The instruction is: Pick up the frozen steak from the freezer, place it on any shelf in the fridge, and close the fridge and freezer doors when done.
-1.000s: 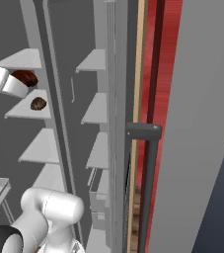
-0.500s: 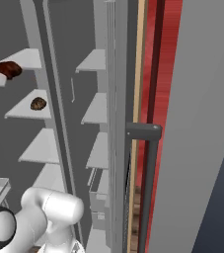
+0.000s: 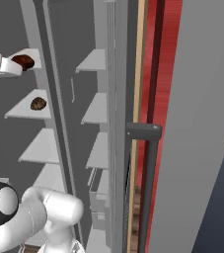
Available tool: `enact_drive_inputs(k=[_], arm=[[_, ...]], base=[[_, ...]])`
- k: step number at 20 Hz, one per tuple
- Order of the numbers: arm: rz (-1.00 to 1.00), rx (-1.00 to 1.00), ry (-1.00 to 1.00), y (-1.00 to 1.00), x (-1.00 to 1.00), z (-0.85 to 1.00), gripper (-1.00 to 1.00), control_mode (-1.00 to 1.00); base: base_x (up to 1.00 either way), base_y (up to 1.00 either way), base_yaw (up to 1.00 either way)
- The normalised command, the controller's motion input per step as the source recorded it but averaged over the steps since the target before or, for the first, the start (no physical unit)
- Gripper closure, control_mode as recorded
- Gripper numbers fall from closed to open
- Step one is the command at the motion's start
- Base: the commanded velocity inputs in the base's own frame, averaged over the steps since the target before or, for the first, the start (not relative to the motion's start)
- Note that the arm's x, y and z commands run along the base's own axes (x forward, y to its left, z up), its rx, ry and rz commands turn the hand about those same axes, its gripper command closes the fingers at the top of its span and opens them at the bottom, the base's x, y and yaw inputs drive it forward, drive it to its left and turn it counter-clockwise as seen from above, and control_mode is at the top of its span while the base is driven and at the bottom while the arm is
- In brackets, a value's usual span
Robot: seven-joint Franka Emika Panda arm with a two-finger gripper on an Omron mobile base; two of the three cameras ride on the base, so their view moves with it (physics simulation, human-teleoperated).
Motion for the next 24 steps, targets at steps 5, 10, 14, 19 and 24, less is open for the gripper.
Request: enact_drive_inputs(k=[5,10,14,19,24], arm=[[0.0,-0.01,0.0,0.14,0.73,0.0,1.0,-1.0],[0.0,0.0,0.0,0.19,0.86,0.0,1.0,-1.0],[0.0,0.0,0.0,0.21,0.97,0.0,1.0,-1.0],[0.0,0.0,0.0,0.22,1.0,0.0,1.0,-1.0],[0.0,0.0,0.0,0.26,0.87,0.0,-1.0,-1.0]], base=[[0.0,0.0,0.0],[0.0,0.0,0.0],[0.0,0.0,0.0],[0.0,0.0,0.0],[0.0,0.0,0.0]])
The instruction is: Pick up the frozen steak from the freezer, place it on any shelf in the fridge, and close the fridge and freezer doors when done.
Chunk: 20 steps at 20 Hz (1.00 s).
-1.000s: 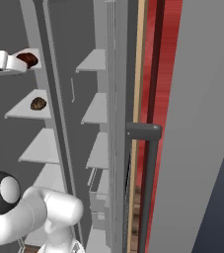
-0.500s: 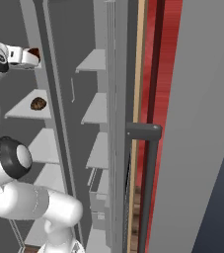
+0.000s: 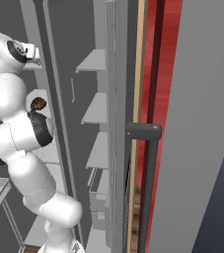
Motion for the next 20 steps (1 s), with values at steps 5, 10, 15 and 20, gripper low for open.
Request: enact_drive_inputs(k=[5,10,15,20], arm=[[0.0,0.0,0.0,0.22,0.28,0.0,-1.0,-1.0],[0.0,0.0,0.0,0.14,-0.56,0.0,-1.0,-1.0],[0.0,0.01,0.0,0.0,-1.0,0.0,-1.0,-1.0],[0.0,0.03,0.0,0.0,-1.0,0.0,-1.0,-1.0]], base=[[0.0,0.0,0.0],[0.0,0.0,0.0],[0.0,0.0,0.0],[0.0,0.0,0.0]])
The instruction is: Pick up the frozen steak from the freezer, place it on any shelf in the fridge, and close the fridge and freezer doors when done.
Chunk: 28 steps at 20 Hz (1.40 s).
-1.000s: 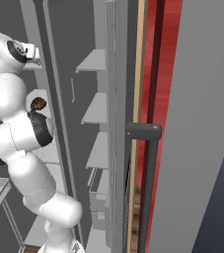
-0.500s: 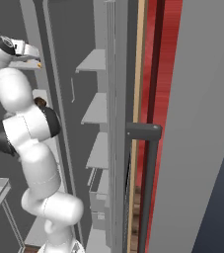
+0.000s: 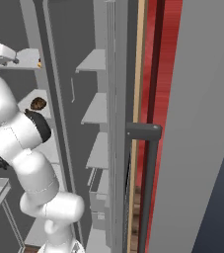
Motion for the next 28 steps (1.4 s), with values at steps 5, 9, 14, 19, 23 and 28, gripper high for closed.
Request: enact_drive_inputs(k=[5,9,14,19,23,28], arm=[[0.0,0.06,0.07,-0.03,-1.0,-0.3,-1.0,-1.0],[0.0,0.11,0.12,-0.35,-1.0,-0.8,-1.0,-1.0],[0.0,0.19,0.13,-0.5,-1.0,-0.9,-1.0,-1.0],[-0.01,0.25,0.07,-0.95,-1.0,-0.28,-1.0,-1.0],[0.0,0.23,0.08,-1.0,-1.0,-0.1,-1.0,-1.0],[0.0,0.13,0.18,-0.86,-0.64,-0.34,-1.0,-1.0]], base=[[0.0,0.0,0.0],[0.0,0.0,0.0],[0.0,0.0,0.0],[0.0,0.0,0.0],[0.0,0.0,0.0],[0.0,0.0,0.0]])
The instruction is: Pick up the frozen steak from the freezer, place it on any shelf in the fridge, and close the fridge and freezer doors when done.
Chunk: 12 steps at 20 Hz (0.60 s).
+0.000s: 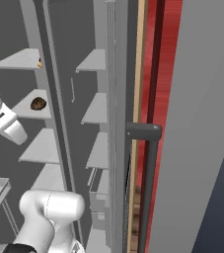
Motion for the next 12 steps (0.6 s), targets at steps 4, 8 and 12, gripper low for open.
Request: enact_drive_inputs(k=[4,8,12], arm=[[0.0,-0.01,0.21,-0.35,-0.24,-0.54,-1.0,-1.0],[0.0,-0.06,0.11,-0.18,0.0,-0.22,-1.0,-1.0],[0.06,0.0,0.0,-0.19,0.0,0.0,-1.0,-1.0]], base=[[0.0,0.0,0.0],[0.0,0.0,0.0],[0.0,0.0,0.0]])
